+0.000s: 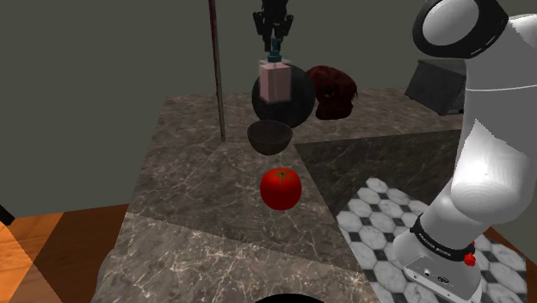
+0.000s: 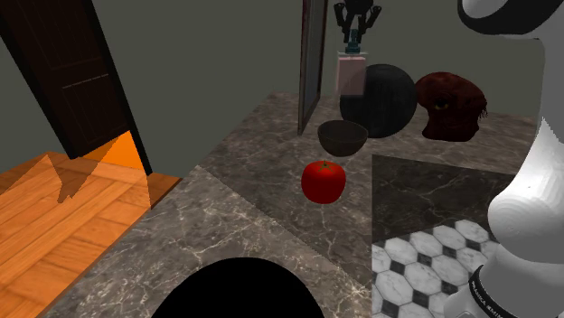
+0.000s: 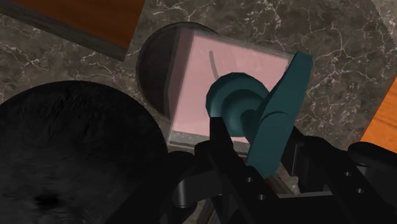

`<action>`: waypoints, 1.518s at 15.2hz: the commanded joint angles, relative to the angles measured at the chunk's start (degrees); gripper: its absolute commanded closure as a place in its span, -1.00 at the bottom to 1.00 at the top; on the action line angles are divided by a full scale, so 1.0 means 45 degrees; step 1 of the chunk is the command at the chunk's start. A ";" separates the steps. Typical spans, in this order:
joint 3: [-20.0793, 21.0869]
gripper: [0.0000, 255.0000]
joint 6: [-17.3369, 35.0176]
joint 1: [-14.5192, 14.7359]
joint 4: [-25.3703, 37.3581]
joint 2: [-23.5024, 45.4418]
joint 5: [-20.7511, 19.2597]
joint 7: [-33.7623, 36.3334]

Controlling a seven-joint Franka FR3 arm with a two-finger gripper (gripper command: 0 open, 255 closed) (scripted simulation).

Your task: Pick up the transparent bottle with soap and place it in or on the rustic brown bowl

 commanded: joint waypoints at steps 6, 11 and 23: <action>-0.0075 1.00 0.1501 -0.0383 -0.2358 -0.0838 0.0151 -0.0403; -0.0090 1.00 0.2593 -0.0483 -0.3884 -0.1271 0.0227 -0.0512; -0.0122 1.00 0.4863 -0.0599 -0.6614 -0.1728 0.0311 -0.0709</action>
